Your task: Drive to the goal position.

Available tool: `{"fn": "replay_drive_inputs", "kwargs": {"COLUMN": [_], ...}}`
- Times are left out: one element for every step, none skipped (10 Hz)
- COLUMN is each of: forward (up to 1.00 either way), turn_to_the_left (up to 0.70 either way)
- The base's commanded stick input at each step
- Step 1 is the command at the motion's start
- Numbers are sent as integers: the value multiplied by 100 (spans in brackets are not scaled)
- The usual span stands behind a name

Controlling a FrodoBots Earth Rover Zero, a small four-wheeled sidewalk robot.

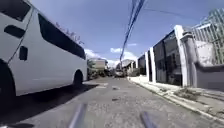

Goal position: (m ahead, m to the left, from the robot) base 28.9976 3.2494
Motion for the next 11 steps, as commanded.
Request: {"fn": "replay_drive_inputs", "kwargs": {"forward": [100, 100, 100, 100, 100, 100, 100, 100, 100, 100, 100], "turn_to_the_left": [-40, -40, -40, -34, -19, -2, -1, 0, 0, 0, 0]}}
